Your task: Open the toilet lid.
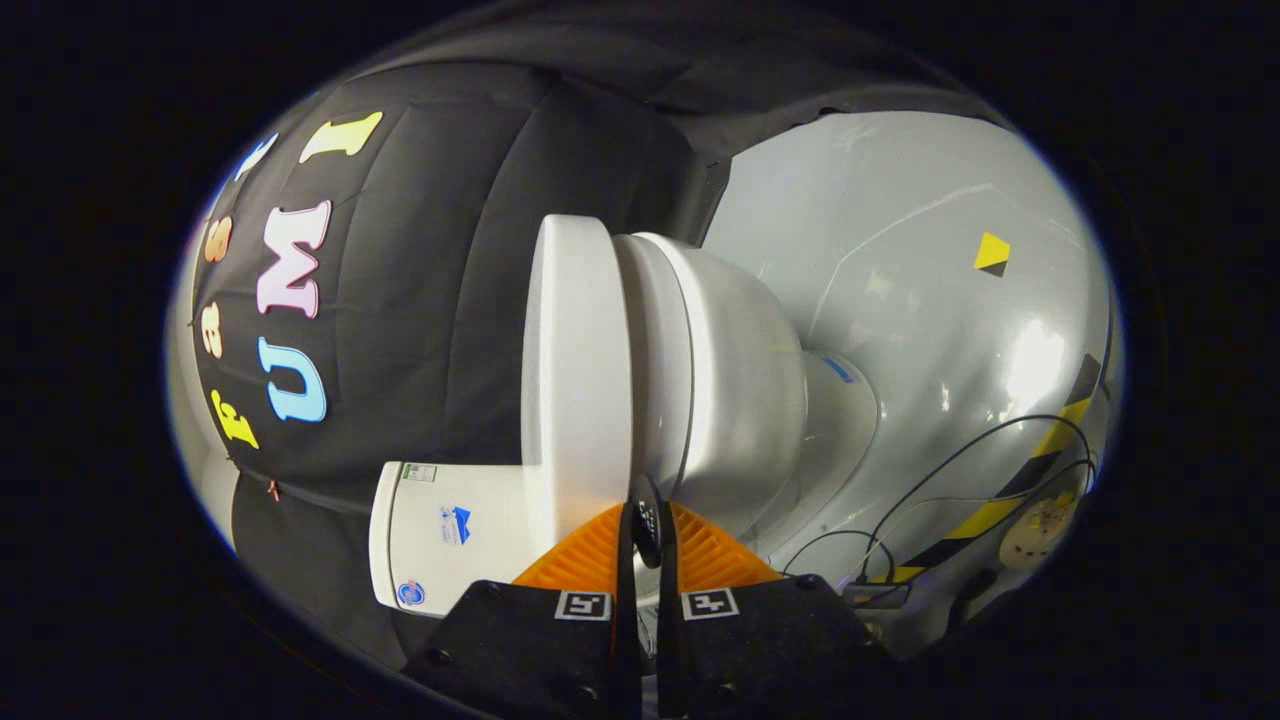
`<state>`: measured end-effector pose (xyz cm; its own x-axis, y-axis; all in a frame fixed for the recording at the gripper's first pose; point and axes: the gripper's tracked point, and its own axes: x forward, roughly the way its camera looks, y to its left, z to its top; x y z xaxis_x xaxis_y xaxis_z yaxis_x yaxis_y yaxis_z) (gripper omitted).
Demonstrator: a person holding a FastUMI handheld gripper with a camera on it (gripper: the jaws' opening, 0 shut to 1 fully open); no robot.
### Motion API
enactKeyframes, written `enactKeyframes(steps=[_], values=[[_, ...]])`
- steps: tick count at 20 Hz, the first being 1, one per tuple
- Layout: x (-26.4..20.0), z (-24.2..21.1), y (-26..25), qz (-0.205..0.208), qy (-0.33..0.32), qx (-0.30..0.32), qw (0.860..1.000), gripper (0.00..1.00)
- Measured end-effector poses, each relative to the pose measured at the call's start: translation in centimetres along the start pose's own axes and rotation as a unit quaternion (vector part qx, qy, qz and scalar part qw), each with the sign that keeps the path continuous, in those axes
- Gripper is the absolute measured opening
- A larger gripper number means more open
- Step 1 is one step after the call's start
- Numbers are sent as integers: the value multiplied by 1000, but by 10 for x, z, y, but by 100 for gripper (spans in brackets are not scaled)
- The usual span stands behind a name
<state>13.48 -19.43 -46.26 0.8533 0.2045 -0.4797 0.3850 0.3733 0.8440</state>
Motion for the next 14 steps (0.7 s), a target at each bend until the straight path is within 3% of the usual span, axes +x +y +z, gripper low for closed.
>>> enactKeyframes(steps=[2, 6, 7, 9, 14], values=[[-1, 0, 2, -18, -5, -43, 999, 11], [2, -1, 8, -31, -12, -58, 998, 11], [-7, 3, 10, -36, -15, -77, 996, 5], [-10, 6, 17, -40, -20, -102, 994, 5], [-24, 6, 62, -64, -46, -173, 982, 5]])
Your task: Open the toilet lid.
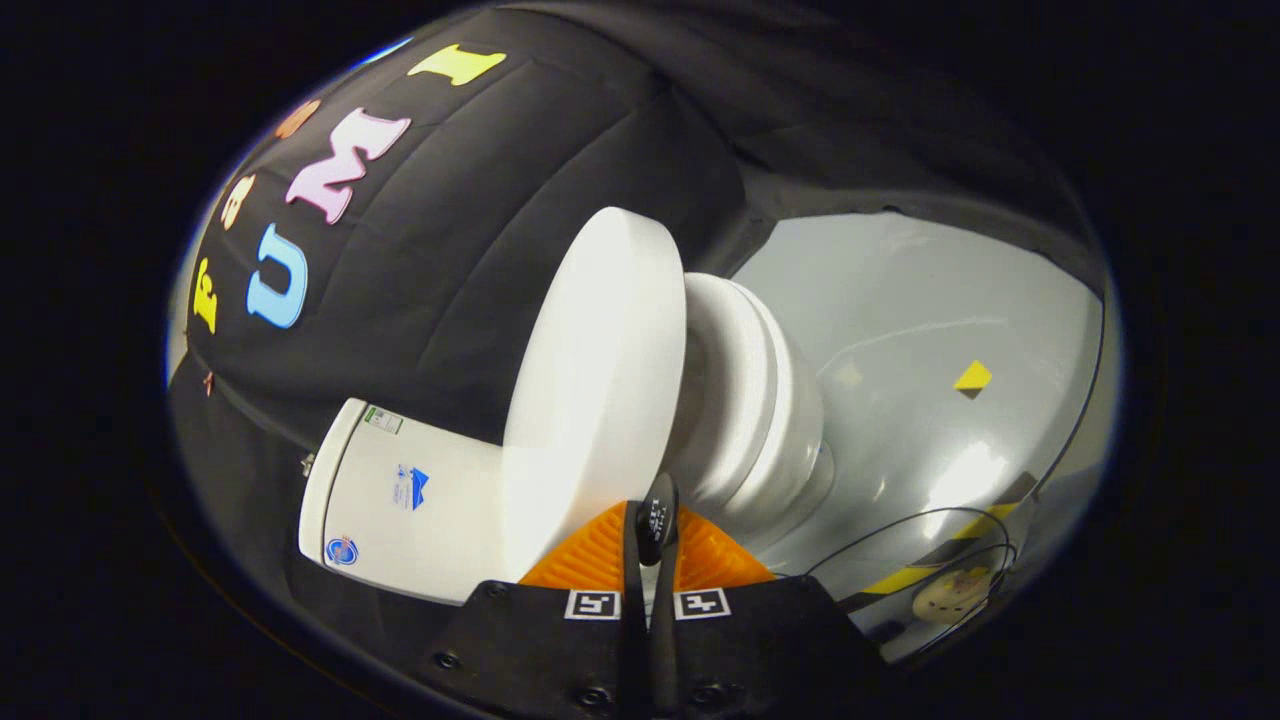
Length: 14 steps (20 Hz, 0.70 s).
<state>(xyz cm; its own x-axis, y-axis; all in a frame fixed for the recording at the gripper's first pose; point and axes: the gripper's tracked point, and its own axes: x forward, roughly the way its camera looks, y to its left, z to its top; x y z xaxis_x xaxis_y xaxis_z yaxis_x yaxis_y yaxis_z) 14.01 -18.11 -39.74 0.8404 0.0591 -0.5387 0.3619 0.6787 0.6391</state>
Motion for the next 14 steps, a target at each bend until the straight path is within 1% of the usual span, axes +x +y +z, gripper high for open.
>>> enactKeyframes(steps=[2, 6, 10, 14], values=[[-10, 5, 17, -11, -11, -34, 999, 5], [-30, 16, 59, -18, -29, -95, 995, 5], [-45, 16, 99, -33, -43, -157, 986, 5], [-56, 13, 139, -45, -60, -201, 977, 5]])
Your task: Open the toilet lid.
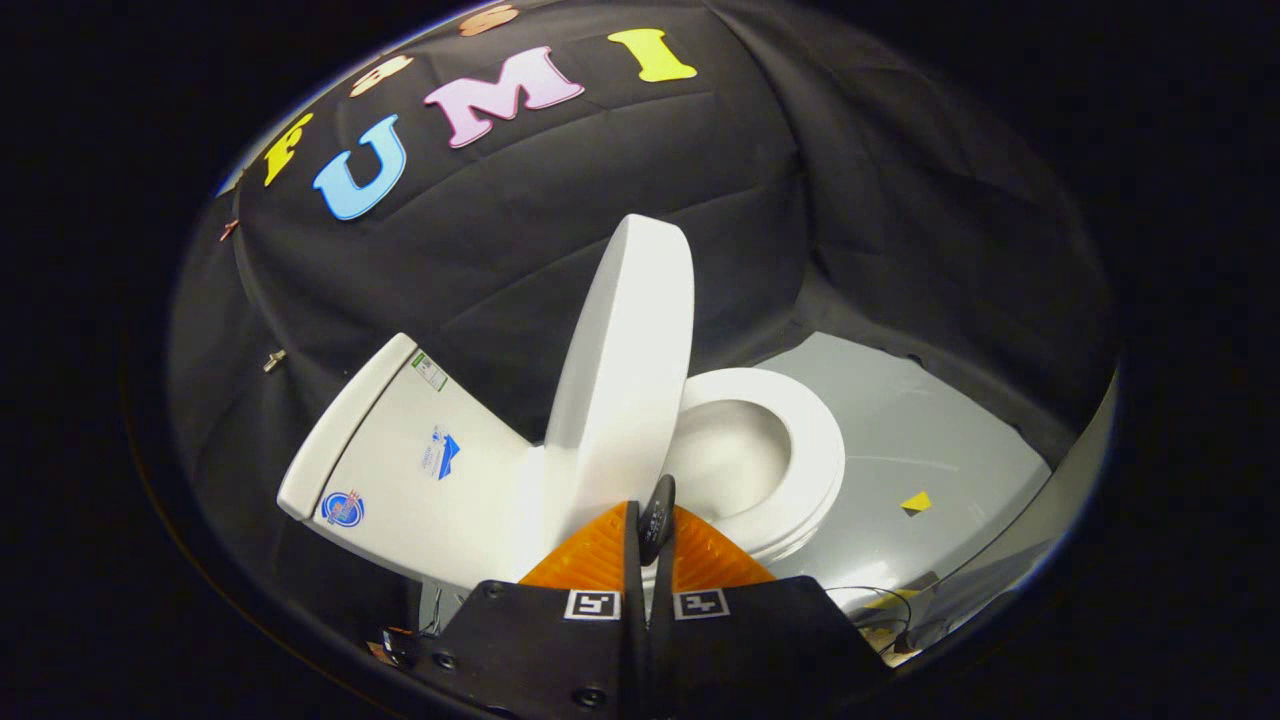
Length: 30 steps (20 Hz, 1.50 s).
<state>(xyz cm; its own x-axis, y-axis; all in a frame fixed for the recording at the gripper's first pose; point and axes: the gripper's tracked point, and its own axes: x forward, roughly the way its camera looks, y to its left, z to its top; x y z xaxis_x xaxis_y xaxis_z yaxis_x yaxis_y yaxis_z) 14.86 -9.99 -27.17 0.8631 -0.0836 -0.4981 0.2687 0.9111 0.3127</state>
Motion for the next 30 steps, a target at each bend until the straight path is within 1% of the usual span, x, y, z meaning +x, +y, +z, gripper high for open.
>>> enactKeyframes(steps=[4, 8, 13, 19, 24, 30], values=[[-12, 10, 39, -2, -20, -55, 998, 5], [-24, 15, 85, 16, -39, -92, 995, 5], [-30, 10, 145, 38, -59, -160, 985, 5], [-33, -9, 192, 59, -71, -218, 972, 5], [-31, -24, 221, 80, -70, -236, 966, 5], [-27, -36, 239, 88, -67, -249, 962, 5]])
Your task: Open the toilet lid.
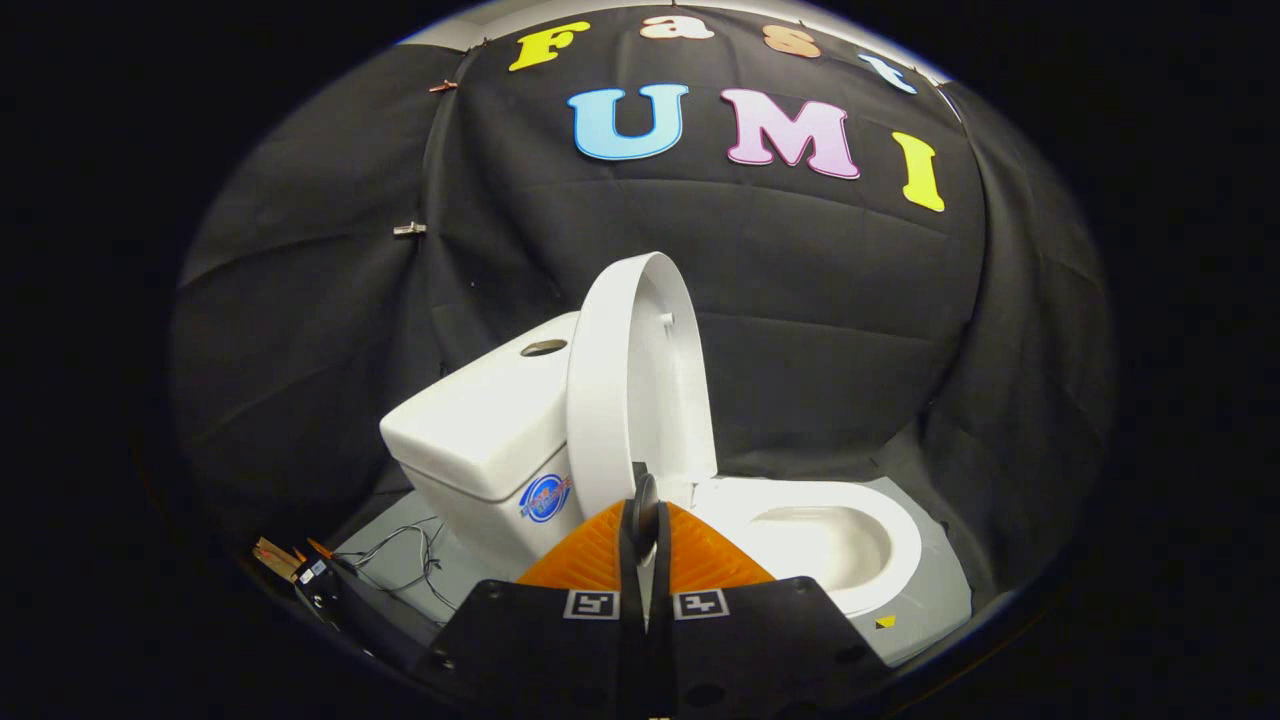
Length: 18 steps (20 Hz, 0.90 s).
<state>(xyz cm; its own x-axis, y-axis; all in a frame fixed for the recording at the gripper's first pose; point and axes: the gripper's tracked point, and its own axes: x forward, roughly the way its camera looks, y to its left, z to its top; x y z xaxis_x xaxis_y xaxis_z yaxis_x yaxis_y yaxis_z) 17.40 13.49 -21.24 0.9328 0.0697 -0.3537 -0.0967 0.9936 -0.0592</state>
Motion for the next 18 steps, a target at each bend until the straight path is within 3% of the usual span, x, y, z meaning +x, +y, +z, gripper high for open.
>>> enactKeyframes(steps=[9, 10, 13, 14, 16, 17, 18], values=[[1, -3, 8, 11, 1, 5, 1000, 7], [-1, -4, 7, 11, 2, 5, 1000, 17], [-15, 8, -1, 9, -16, 14, 1000, 25], [-19, 13, -5, 6, -24, 17, 1000, 33], [-29, 22, -13, 3, -33, 24, 999, 60], [-35, 28, -17, 3, -36, 27, 999, 67], [-44, 37, -24, -5, -42, 30, 999, 83]])
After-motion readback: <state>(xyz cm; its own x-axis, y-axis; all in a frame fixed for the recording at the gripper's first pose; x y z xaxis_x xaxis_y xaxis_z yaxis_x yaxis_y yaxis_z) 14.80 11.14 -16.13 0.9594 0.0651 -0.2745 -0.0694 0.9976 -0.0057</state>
